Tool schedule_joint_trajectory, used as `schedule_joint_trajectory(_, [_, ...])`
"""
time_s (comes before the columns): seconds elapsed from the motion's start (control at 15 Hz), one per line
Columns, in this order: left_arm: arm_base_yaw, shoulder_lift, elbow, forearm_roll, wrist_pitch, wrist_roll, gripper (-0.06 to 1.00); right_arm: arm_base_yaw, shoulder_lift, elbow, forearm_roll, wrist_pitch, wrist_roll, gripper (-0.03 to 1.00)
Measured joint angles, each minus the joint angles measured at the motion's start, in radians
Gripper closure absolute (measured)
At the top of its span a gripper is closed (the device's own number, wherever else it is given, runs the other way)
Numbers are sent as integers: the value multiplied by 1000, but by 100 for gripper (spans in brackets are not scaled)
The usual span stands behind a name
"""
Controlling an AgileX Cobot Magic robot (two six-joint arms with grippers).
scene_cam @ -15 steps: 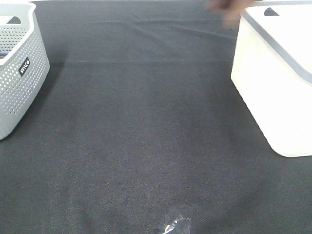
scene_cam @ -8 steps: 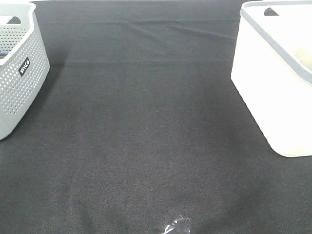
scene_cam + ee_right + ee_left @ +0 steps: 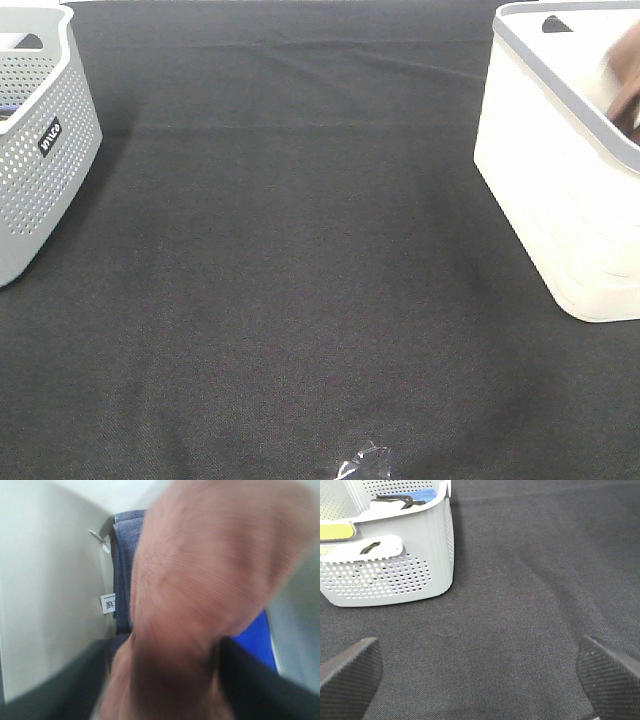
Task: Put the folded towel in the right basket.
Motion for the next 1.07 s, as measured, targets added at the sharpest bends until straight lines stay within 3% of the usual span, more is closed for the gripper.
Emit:
schedule_joint_trajectory(0.07, [0,0,0,0,0,0,-4,0,2,0,-1,-5,1,12])
schedule_joint_trajectory(0.2, [0,0,0,0,0,0,-4,0,4,0,-3,-5,9,2])
schedule_joint_trajectory(0.53, [0,0,0,0,0,0,-4,0,4,0,-10,-27,21,0])
schedule_joint_trajectory(0.67, [0,0,0,0,0,0,-4,22,-10,0,-36,-26,75,0])
schedule_joint_trajectory(0.93, [0,0,0,-1,0,0,-4,228,-98,-22,-261,-17,282,0])
schedule_joint_trajectory(1.07, [0,0,0,-1,0,0,-4,269,-145,-9,-293,46,316,0])
